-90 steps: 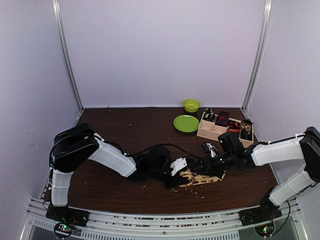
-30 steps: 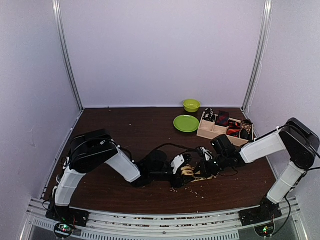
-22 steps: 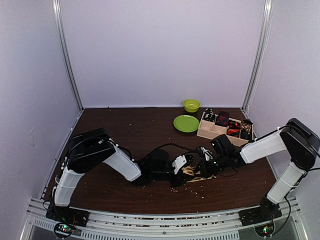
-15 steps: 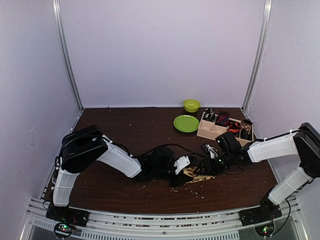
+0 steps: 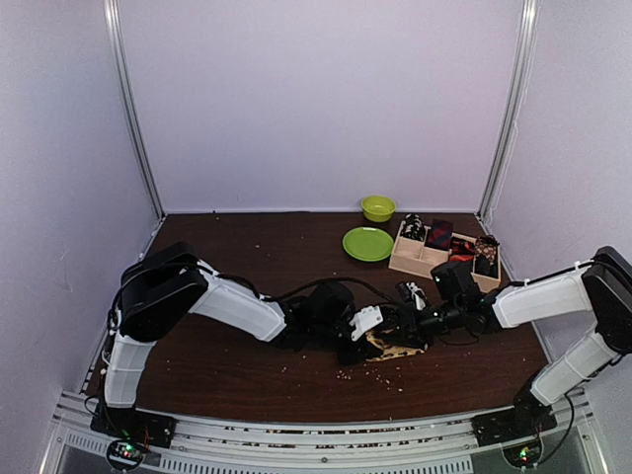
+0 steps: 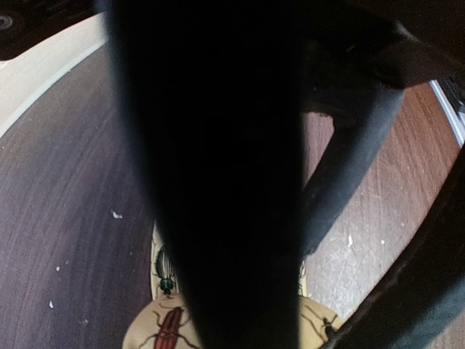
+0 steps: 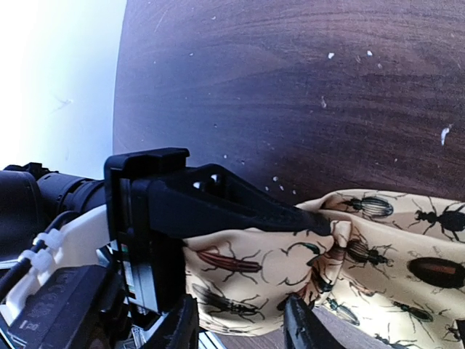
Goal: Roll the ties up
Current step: Roll the tie at the center of the board.
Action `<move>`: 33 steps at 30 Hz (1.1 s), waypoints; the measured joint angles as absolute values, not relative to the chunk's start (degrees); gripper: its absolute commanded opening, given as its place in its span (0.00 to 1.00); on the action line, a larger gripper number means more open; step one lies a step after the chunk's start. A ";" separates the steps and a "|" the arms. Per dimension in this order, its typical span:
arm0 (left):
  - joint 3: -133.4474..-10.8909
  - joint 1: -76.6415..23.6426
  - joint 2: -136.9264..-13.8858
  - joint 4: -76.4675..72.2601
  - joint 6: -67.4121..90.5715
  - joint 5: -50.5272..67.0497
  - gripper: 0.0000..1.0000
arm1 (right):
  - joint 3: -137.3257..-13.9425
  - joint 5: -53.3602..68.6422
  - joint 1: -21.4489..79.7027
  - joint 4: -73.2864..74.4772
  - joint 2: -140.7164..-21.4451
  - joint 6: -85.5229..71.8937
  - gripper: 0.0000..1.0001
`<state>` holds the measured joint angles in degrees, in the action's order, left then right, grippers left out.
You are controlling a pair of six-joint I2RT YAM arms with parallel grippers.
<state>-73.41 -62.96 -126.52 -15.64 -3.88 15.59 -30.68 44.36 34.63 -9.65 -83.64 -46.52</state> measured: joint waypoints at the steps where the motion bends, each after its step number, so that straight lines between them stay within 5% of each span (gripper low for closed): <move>1: -73.41 -62.94 -126.52 -15.49 -3.99 15.66 0.40 | -30.68 44.14 35.07 -10.24 -83.94 -47.18 0.37; 10: -73.47 -62.61 -126.41 -14.41 -4.23 16.43 0.41 | -30.72 43.40 35.83 -13.34 -86.70 -47.40 0.00; 18: -73.45 -62.17 -126.23 -14.61 -4.45 16.53 0.58 | -29.52 43.55 35.31 -17.06 -88.23 -46.22 0.00; 33: -73.69 -61.87 -126.04 -18.22 -4.16 18.81 0.72 | -26.98 45.74 29.28 -16.60 -88.68 -42.15 0.00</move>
<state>-73.69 -61.87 -126.04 -18.22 -4.16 18.81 -26.98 45.74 29.28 -16.60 -88.68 -42.15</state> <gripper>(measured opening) 0.715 0.029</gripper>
